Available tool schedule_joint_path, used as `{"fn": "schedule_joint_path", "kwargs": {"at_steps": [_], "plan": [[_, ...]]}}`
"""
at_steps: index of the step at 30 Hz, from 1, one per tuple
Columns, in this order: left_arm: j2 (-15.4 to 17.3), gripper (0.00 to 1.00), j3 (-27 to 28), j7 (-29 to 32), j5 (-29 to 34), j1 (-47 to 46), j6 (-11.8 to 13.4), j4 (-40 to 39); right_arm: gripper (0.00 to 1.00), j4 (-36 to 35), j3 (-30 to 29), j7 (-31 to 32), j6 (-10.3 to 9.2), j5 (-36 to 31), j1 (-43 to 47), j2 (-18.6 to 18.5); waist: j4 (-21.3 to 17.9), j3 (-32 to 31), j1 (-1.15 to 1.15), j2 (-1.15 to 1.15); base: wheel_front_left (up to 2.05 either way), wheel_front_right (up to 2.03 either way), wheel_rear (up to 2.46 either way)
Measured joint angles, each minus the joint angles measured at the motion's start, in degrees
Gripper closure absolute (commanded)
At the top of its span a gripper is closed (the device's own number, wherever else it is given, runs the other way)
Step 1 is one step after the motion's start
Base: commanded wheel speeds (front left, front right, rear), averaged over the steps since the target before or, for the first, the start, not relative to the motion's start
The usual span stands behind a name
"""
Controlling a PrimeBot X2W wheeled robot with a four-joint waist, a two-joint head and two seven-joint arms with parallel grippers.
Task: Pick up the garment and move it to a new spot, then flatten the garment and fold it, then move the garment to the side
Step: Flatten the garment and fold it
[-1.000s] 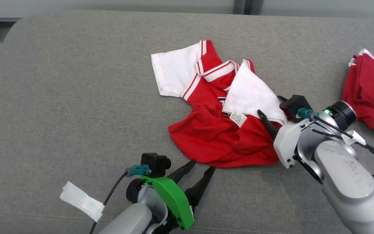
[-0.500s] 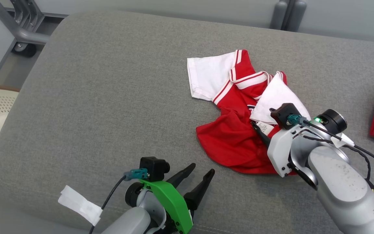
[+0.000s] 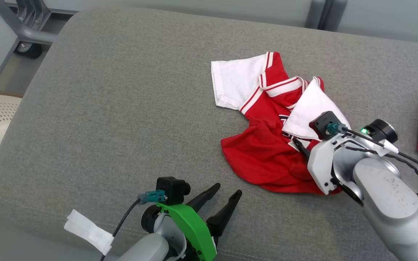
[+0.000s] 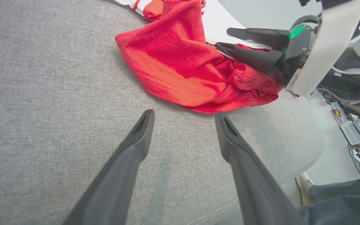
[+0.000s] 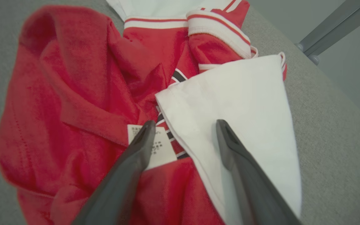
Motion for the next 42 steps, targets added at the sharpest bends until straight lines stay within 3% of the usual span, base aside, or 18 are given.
{"fn": "schedule_joint_path", "kwargs": {"at_steps": [11,22,24,25,28,32,42], "plan": [[0.02,0.0,0.35,-0.11,0.0,-0.07,0.01,-0.6,0.0,0.41,0.91,2.49,0.01,-0.12,-4.45,-2.31,1.44,2.42,0.0,0.0,0.0,0.0,0.0],[0.07,0.0,0.77,-0.78,0.0,-0.08,0.01,-0.55,0.0,1.08,2.68,3.45,0.02,1.01,-4.7,-2.33,2.12,2.84,0.0,0.0,0.0,0.0,0.0],[0.09,0.0,0.79,-0.79,0.0,-0.08,0.01,-0.55,0.26,1.03,2.69,3.42,0.02,1.32,-4.9,-2.35,2.07,2.84,0.0,0.0,0.0,0.0,0.0],[0.11,0.0,0.8,-0.85,0.0,-0.08,0.01,-0.53,0.49,1.0,2.69,3.33,0.02,1.42,-5.14,-2.37,2.02,2.82,0.0,0.0,0.0,0.0,0.0],[0.37,0.0,1.14,-1.31,0.0,-0.08,0.01,-0.27,0.62,0.64,2.75,1.98,0.02,1.42,-6.16,-2.36,1.71,2.56,0.0,0.0,0.0,0.0,0.0],[0.51,0.0,1.03,-1.31,0.0,-0.07,0.01,-0.18,0.97,0.14,1.42,0.89,0.02,2.36,-6.75,-2.34,1.11,1.96,0.0,0.0,0.0,0.0,0.0],[1.9,0.0,2.03,-1.85,0.0,-0.03,1.02,-0.42,1.0,-0.7,-2.08,-0.09,-0.19,5.55,-6.61,-2.71,-1.48,0.81,0.0,0.0,0.0,0.0,0.0]]}}
